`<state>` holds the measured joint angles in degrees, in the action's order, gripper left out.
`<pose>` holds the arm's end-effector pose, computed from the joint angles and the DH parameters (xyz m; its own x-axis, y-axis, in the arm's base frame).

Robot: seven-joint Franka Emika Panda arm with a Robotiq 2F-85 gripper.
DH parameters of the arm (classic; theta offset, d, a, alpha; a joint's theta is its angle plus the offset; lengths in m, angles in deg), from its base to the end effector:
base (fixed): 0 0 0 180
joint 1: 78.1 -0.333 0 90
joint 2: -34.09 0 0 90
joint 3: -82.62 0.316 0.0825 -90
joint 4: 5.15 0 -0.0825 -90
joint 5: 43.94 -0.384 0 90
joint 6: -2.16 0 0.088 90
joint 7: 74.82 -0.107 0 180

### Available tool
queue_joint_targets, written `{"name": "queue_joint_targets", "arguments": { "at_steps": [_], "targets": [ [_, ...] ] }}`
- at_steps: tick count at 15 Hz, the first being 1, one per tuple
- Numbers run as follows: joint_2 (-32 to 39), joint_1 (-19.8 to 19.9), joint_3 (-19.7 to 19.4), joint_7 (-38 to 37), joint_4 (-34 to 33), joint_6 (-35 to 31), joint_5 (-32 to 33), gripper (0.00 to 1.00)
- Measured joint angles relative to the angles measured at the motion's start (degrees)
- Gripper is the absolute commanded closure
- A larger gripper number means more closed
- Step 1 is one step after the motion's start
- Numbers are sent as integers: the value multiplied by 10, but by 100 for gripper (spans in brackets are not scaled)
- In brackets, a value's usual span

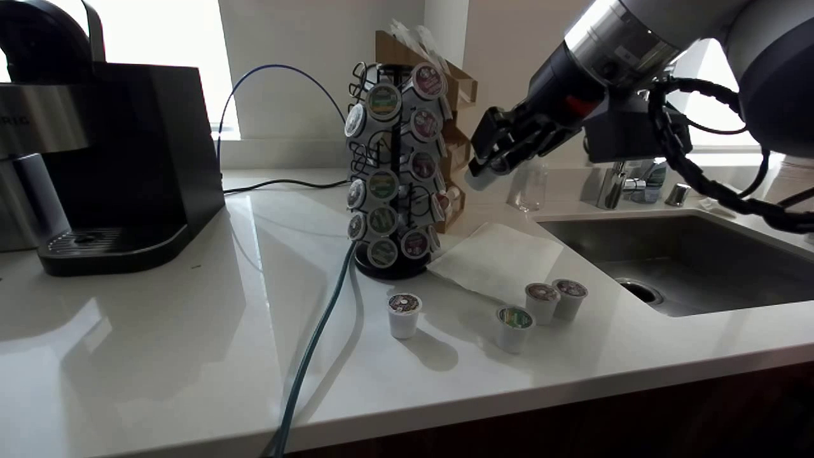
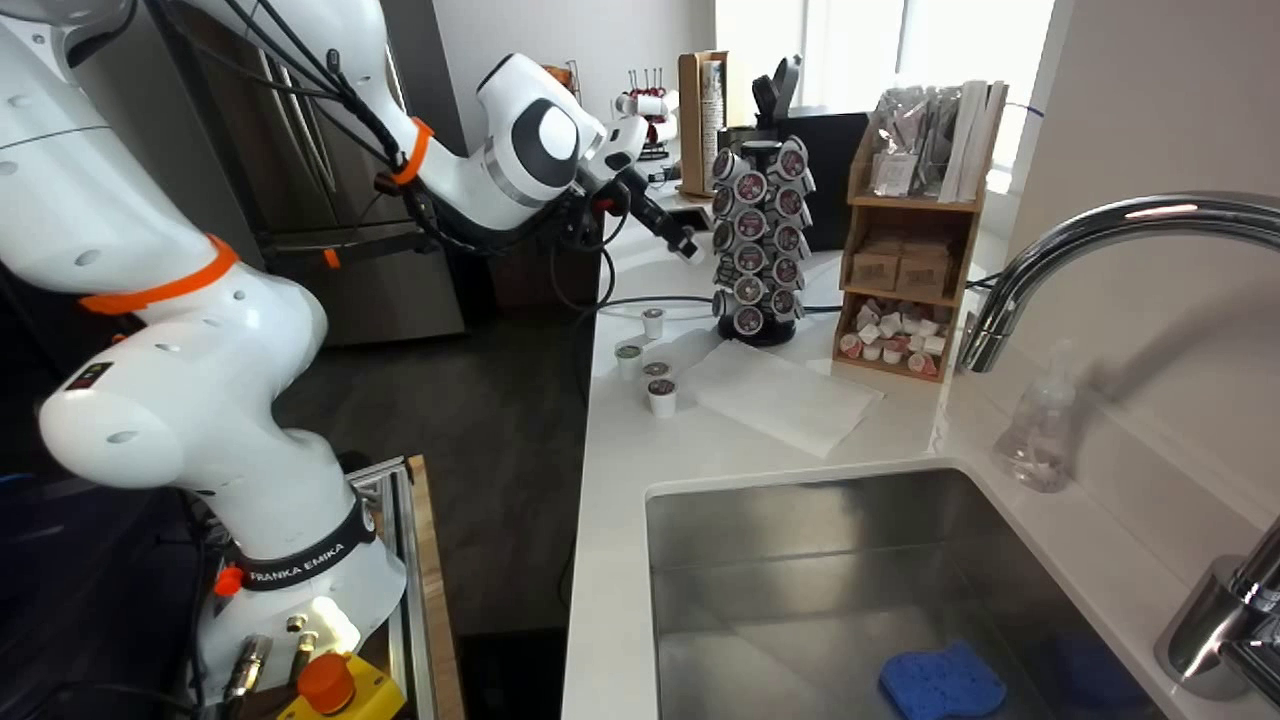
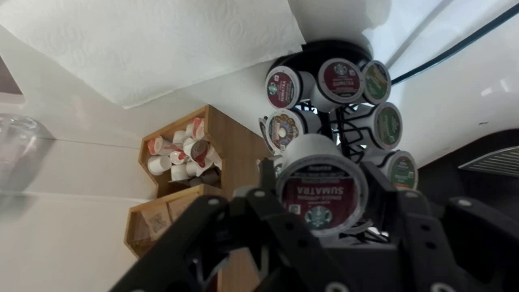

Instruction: Slightly rotate the rack then place one of the small white containers in one of the empty slots closer to the bottom

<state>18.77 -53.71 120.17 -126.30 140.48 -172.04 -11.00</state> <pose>0.4549 0.1550 0.4152 0.7241 -0.0606 0.6870 -0.0648 -0.9977 -0.0198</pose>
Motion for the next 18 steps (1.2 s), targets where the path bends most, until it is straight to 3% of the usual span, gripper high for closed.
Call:
{"name": "queue_joint_targets", "arguments": {
  "at_steps": [8, 18],
  "targets": [
    [42, 95, 98, -52, -56, 0, 108, 71],
    [72, 201, 197, -216, -89, 0, 291, 71]
  ]
}}
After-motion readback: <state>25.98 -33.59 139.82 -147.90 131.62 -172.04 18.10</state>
